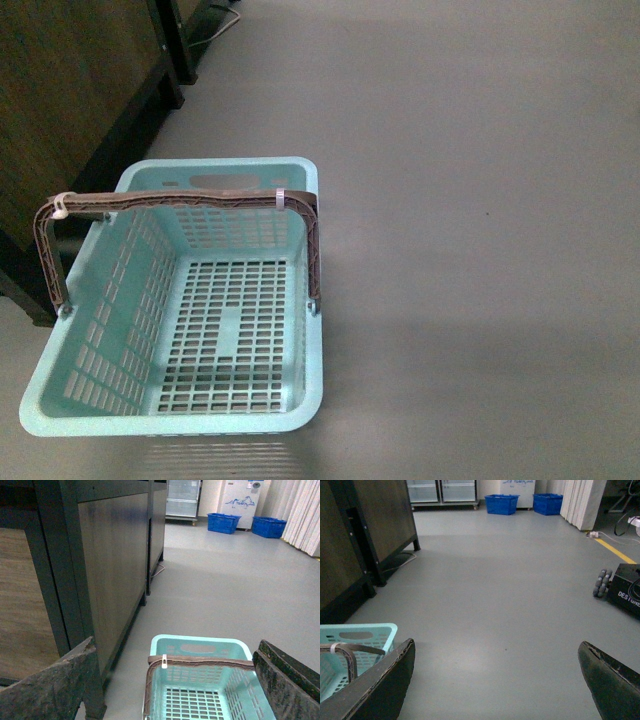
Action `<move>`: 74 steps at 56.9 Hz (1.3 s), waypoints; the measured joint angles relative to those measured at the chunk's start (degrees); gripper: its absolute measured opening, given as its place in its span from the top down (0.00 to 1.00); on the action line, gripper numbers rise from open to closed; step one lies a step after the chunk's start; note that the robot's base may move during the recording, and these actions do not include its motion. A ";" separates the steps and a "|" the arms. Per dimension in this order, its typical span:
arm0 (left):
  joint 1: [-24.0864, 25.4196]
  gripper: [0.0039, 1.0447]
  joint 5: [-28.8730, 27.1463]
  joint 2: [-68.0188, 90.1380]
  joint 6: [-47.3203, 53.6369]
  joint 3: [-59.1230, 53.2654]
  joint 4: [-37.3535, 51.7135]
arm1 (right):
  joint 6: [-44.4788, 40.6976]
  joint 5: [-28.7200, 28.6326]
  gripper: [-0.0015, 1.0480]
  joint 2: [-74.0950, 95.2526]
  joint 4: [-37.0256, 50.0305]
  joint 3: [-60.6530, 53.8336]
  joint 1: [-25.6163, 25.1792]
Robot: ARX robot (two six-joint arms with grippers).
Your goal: Pick mango and avocado into basket
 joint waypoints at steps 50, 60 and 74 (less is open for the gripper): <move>-12.61 0.08 -21.03 78.34 -73.77 14.01 40.37 | 0.00 0.00 0.08 0.00 0.00 0.00 0.00; -15.17 0.08 -21.11 102.14 -86.44 24.63 47.10 | 0.00 -0.02 0.08 0.00 0.00 0.00 0.00; -17.70 0.08 -20.72 121.26 -94.99 40.04 48.76 | 0.00 -0.02 0.08 0.00 0.00 0.00 0.00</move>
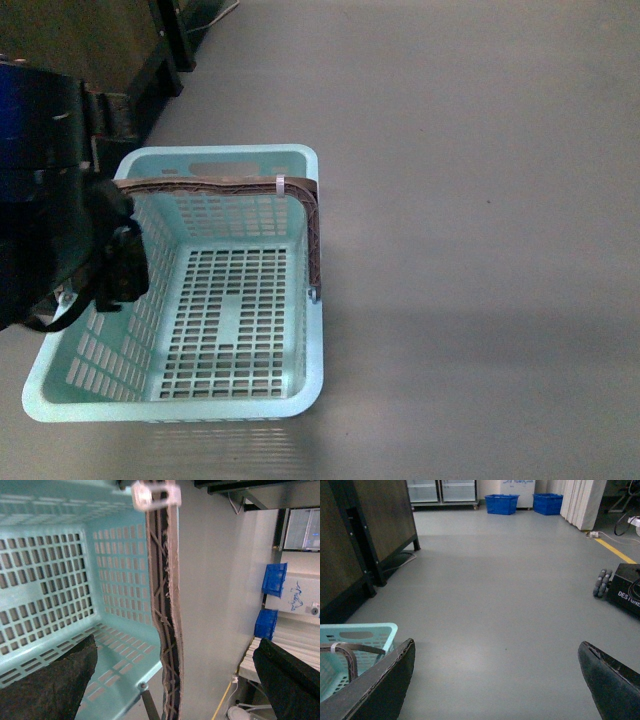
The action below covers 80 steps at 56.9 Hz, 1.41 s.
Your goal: Pick mango and avocado into basket
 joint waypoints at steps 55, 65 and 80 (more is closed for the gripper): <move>-0.50 0.92 5.40 8.26 4.68 10.16 3.02 | 0.02 0.02 0.08 0.00 0.00 0.00 0.00; -1.66 0.92 5.62 -2.43 11.98 4.72 4.07 | 0.02 0.02 0.08 0.00 0.00 0.00 0.00; -5.20 0.92 4.31 -21.68 19.12 -3.26 1.79 | 0.00 0.02 0.08 0.00 0.00 0.00 0.00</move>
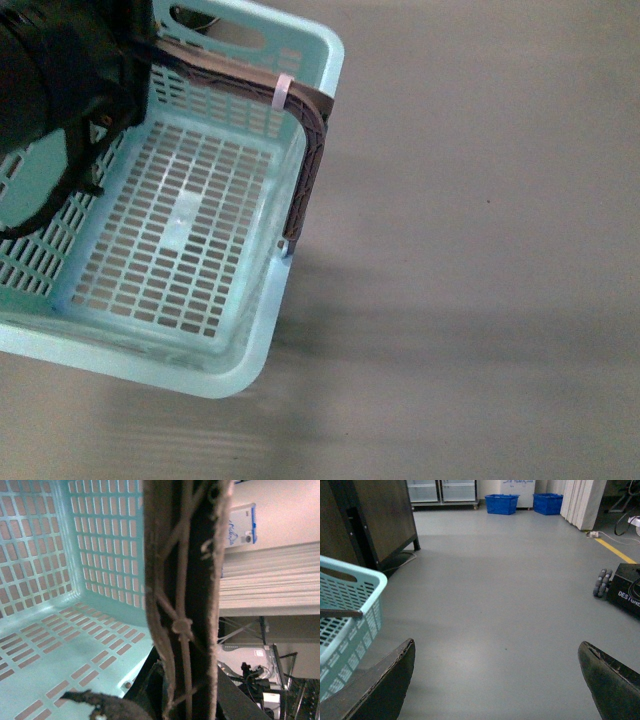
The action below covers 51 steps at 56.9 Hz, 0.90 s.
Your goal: Pick mango and avocado into basket
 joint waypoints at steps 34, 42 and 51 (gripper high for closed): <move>-6.47 0.93 -5.25 -27.89 7.69 -10.29 -6.10 | 0.00 -0.04 0.08 0.00 0.00 0.00 0.00; -6.49 0.93 -5.01 -27.89 7.72 -10.29 -6.10 | 0.00 0.00 0.08 0.00 0.00 0.00 0.00; -6.49 0.93 -5.03 -27.89 7.80 -10.29 -6.10 | 0.00 -0.02 0.08 0.00 0.00 0.00 0.00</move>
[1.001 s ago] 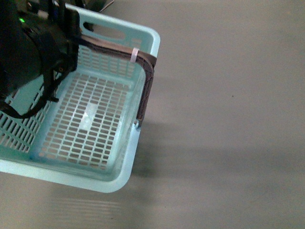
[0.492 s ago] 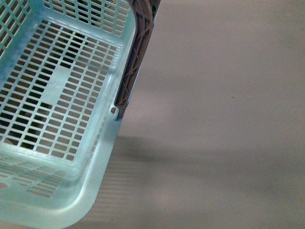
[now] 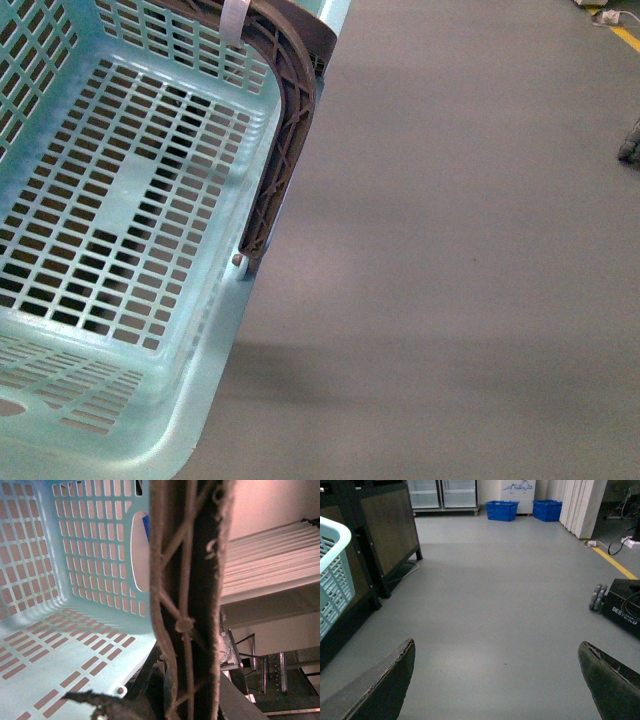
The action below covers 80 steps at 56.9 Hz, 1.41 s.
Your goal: Pick mango and avocado into basket
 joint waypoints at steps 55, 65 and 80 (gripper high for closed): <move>-0.02 0.93 -0.15 0.00 0.11 0.00 0.00 | 0.00 0.00 0.08 -0.02 0.02 0.00 0.00; -0.02 0.93 -0.11 0.00 0.11 0.00 0.00 | 0.00 -0.02 0.08 -0.02 0.02 0.00 0.00; -0.02 0.93 -0.13 0.00 0.11 0.00 0.00 | -0.02 0.00 0.08 0.00 0.02 0.00 0.00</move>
